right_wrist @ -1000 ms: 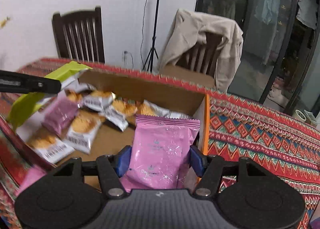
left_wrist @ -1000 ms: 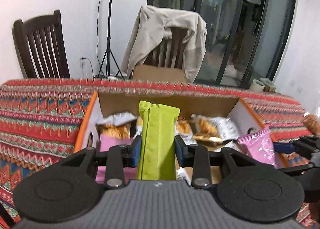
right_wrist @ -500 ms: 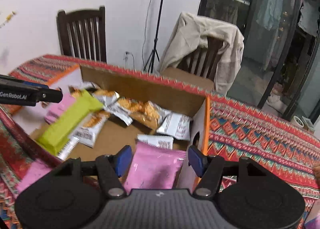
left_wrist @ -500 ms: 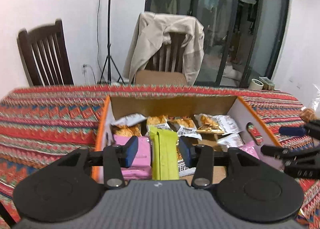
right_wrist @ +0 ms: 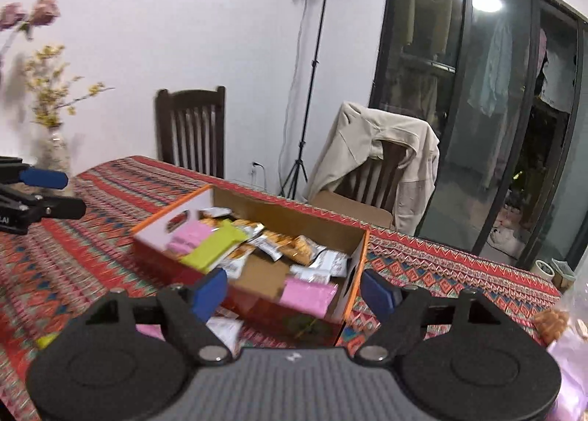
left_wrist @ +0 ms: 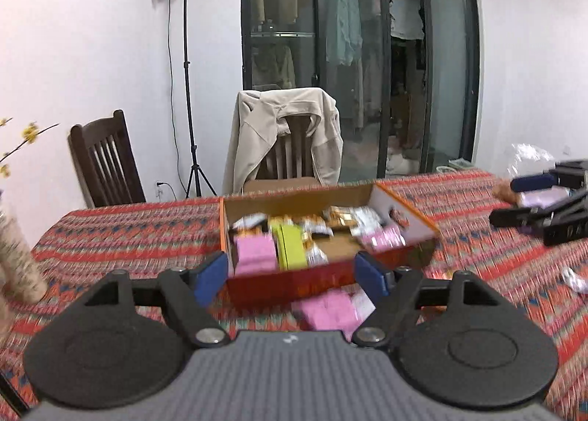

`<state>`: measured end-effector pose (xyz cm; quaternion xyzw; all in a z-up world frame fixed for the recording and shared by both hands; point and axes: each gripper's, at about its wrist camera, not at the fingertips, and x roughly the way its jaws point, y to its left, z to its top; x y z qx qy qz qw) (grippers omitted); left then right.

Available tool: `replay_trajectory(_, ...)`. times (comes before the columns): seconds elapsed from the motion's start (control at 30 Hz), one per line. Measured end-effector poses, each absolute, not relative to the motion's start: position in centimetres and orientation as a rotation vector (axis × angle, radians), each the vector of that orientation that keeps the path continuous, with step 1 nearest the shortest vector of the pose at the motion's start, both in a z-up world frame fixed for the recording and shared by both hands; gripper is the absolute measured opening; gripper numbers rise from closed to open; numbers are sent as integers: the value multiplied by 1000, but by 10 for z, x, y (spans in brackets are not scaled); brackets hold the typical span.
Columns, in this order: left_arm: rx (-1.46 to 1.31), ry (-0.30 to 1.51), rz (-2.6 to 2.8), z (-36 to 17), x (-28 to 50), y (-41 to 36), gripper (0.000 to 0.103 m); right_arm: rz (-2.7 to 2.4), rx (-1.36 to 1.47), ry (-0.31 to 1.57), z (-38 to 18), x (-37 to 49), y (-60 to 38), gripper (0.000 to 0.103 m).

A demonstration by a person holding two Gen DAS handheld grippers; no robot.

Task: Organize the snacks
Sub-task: 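Withdraw both grippers from the box back toward the snack pile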

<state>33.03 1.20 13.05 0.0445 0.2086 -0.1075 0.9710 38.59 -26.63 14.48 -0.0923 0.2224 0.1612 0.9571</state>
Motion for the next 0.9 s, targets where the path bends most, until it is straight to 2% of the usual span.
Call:
replay_trajectory(0.17,52,417,-177,107,260,17,83,374,-151,428,132,314,-268,81)
replay_trajectory(0.47,-122,540,-59,65,182,39,84,443,-101,460,80,220,-264,83)
replay_trajectory(0.7,-131,614,-19,45,169,38,84,451,-33,561,29,195,-263,83)
replay_trajectory(0.9,-157,672,-76,33,197,14,86,422,-16,549,20,188,-273,83)
